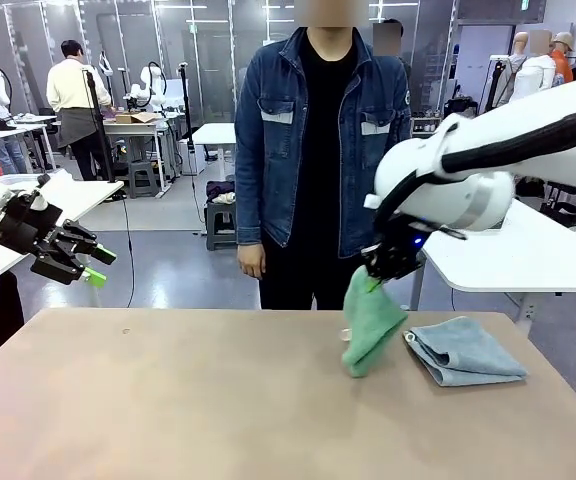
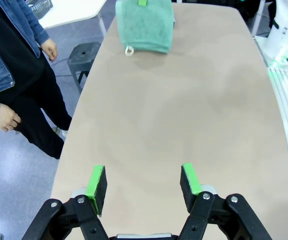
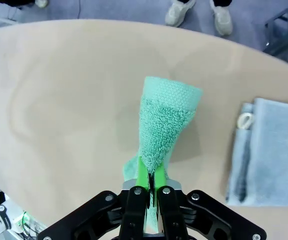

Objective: Fold the towels and place them in the basket.
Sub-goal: Stack the folded Towel with hook on the right side of the table.

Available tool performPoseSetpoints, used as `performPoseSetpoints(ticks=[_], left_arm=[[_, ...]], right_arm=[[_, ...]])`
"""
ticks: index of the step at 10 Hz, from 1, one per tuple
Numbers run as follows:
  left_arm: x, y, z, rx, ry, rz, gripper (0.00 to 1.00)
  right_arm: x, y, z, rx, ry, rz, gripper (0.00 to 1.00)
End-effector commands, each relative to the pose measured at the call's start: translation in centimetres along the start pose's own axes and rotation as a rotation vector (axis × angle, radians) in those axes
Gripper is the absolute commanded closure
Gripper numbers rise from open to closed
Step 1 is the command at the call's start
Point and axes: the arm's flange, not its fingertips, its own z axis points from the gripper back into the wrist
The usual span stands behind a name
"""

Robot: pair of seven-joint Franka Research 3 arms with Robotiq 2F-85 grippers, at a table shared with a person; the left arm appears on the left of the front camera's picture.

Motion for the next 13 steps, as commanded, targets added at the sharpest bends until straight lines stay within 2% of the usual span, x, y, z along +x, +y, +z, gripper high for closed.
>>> performPoseSetpoints(ticks=[1,3,6,9,13], left_arm=[[0.2,0.1,0.1,0.002,0.014,0.003,0.25],[0.2,0.1,0.1,0.002,0.014,0.003,0.25],[0.2,0.1,0.1,0.002,0.014,0.003,0.25],[0.2,0.1,0.1,0.002,0.014,0.003,0.25],[0.2,0.1,0.1,0.002,0.014,0.003,0.25]], right_arm=[[-0.5,-1.5,1.9,-0.023,-0.005,0.023,0.95],[0.0,-3.2,5.0,-0.075,0.039,0.061,0.95],[0.5,-6.1,6.5,-0.124,0.127,0.082,0.95],[0.8,-8.6,5.7,-0.140,0.129,0.106,0.95],[1.4,-9.8,5.3,-0.137,0.117,0.166,0.95]])
